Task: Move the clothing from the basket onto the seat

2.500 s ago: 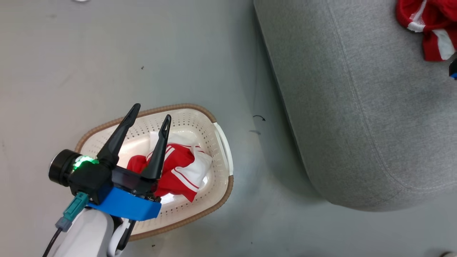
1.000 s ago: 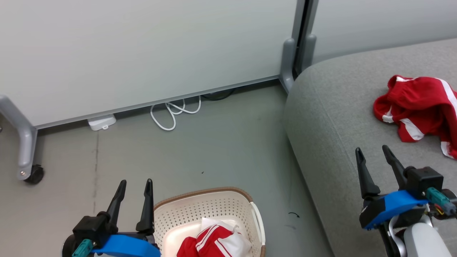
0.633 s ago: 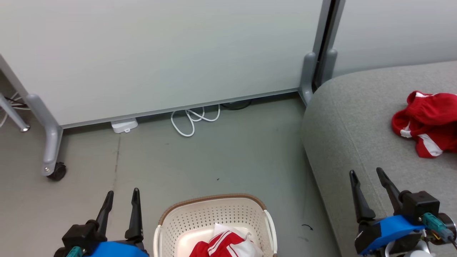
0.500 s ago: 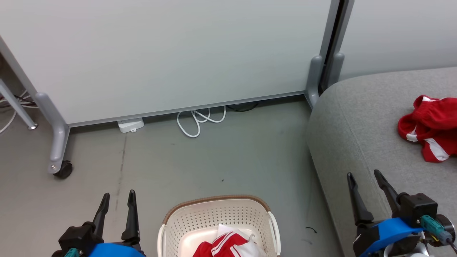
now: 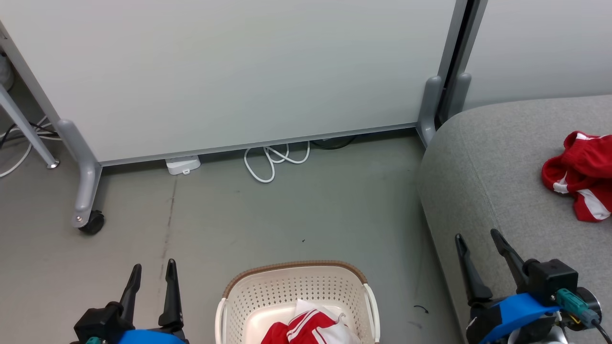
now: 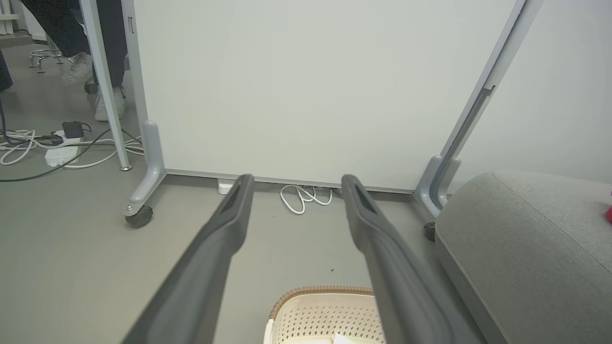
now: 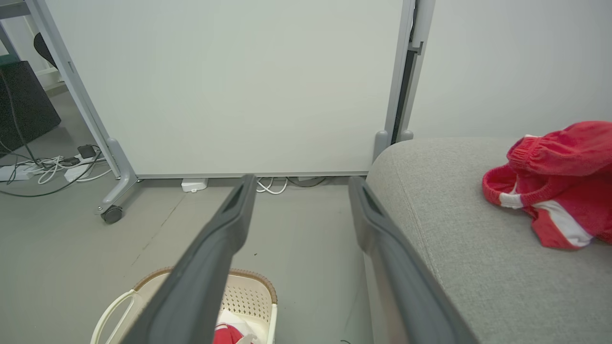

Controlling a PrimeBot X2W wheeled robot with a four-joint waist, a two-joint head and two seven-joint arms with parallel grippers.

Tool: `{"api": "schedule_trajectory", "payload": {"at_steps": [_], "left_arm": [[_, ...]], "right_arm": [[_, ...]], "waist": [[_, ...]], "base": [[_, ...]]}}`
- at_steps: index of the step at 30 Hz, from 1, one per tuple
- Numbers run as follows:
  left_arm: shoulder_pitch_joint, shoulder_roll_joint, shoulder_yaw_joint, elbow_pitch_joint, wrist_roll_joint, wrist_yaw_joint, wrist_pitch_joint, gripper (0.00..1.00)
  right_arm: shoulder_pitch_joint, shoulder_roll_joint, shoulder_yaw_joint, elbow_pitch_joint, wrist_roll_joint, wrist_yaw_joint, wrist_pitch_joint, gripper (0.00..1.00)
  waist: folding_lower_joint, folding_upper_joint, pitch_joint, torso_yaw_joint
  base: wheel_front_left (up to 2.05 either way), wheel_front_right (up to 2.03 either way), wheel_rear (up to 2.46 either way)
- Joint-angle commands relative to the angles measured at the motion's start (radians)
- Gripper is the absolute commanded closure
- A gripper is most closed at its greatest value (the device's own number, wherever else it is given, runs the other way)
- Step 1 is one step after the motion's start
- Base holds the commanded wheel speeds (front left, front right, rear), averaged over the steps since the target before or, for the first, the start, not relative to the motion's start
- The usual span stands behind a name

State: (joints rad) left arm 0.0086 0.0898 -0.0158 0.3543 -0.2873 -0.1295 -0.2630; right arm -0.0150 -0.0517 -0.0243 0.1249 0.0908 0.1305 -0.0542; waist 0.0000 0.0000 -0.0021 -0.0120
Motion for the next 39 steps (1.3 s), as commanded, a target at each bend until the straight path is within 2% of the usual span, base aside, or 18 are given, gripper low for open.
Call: {"api": "schedule_trajectory", "payload": {"at_steps": [1, 22, 31, 39], "left_arm": [[0.006, -0.001, 0.003, -0.003, 0.006, -0.001, -0.003, 0.00], [-0.019, -0.008, -0.010, -0.001, 0.008, -0.001, -0.003, 0.00], [-0.090, -0.013, -0.056, 0.090, 0.003, -0.001, -0.003, 0.00], [-0.213, -0.008, -0.147, 0.247, -0.021, -0.001, -0.002, 0.00]], "right_arm": [[0.014, 0.002, 0.002, -0.006, 0.000, 0.000, 0.001, 0.00], [0.000, 0.002, 0.030, -0.020, 0.024, 0.000, 0.012, 0.00], [-0.057, 0.002, 0.082, -0.039, 0.014, 0.000, 0.007, 0.00], [-0.129, 0.001, 0.115, -0.044, 0.026, 0.000, -0.017, 0.00]], "waist": [[0.0000, 0.0000, 0.001, -0.002], [0.0000, 0.0000, 0.029, -0.021], [0.0000, 0.0000, 0.140, -0.066], [0.0000, 0.0000, 0.294, -0.125]], "base": [[0.00, 0.00, 0.00], [0.00, 0.00, 0.00], [0.00, 0.00, 0.00], [0.00, 0.00, 0.00]]}}
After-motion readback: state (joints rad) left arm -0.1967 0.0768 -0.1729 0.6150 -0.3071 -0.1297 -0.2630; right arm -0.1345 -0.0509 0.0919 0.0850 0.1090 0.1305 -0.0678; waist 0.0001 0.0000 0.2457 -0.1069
